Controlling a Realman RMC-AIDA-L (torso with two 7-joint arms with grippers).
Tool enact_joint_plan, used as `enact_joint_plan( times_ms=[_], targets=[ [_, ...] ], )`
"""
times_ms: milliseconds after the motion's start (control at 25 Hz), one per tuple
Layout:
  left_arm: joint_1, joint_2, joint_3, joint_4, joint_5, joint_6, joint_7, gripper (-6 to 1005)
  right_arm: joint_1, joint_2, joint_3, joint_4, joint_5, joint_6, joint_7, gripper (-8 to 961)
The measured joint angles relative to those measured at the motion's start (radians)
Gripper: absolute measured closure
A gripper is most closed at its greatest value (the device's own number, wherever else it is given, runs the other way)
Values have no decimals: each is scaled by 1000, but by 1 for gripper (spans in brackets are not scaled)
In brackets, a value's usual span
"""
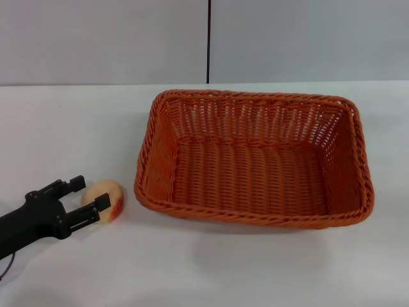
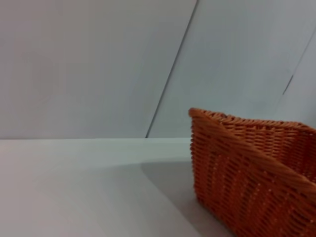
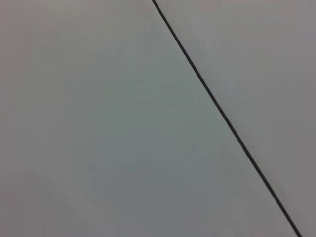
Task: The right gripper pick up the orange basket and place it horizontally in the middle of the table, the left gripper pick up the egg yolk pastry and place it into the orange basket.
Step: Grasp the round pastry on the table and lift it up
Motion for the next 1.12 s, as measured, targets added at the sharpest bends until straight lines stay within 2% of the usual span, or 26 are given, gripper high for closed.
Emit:
enact_joint_plan(
  times_ms=[200, 520, 720, 880, 1040, 1120],
  targets=[
    [-4, -1, 2, -4, 0, -17, 0, 325, 1, -3, -40, -4, -1, -1, 0, 469],
    [-6, 0, 41, 2, 0, -13, 0, 329, 7, -4, -41, -4, -1, 3, 0, 469],
    [-6, -1, 44, 3, -2, -11, 20, 578, 11, -5, -42, -1, -1, 5, -4, 469],
    [-6, -1, 32, 2, -9, -1, 34, 632, 11, -5, -43, 0, -1, 6, -5, 469],
    [-5, 3, -33, 4, -25, 46, 37, 685, 9, -5, -43, 0, -1, 6, -6, 469],
    [-5, 6, -98, 4, -53, 82, 34, 712, 9, -4, -44, 1, -1, 6, -7, 469]
  ],
)
